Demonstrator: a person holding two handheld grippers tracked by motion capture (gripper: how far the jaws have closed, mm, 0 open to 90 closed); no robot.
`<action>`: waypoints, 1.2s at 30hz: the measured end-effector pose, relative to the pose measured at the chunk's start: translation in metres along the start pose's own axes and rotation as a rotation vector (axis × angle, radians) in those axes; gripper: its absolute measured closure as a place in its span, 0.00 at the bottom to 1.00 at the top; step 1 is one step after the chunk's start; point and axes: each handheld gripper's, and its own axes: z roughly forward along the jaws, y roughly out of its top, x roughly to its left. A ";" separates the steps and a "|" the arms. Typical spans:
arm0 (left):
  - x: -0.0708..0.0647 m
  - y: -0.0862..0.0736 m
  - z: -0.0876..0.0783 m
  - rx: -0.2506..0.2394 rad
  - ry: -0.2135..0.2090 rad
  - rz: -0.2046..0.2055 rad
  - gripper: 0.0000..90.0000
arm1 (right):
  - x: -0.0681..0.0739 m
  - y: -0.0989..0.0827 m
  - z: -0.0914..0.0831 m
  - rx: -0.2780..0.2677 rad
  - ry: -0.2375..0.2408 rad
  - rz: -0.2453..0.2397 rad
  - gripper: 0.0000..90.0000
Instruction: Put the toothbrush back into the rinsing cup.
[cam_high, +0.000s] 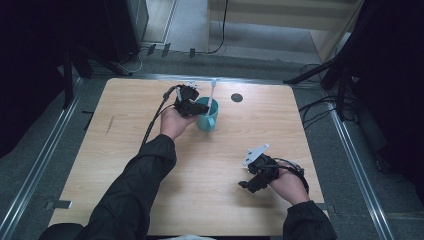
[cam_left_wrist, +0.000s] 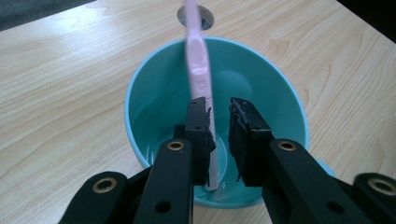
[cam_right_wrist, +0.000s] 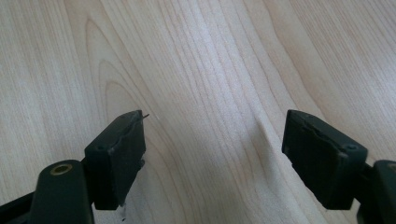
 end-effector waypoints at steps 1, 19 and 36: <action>0.000 0.000 -0.001 -0.002 -0.002 0.000 0.86 | 0.000 0.000 0.000 0.000 0.000 -0.001 0.24; -0.005 0.000 -0.057 0.018 -0.027 0.049 0.67 | 0.000 0.000 0.001 0.006 0.002 -0.002 0.24; -0.004 -0.046 -0.094 0.051 -0.051 0.050 0.51 | 0.000 0.004 0.005 0.017 0.008 -0.017 0.24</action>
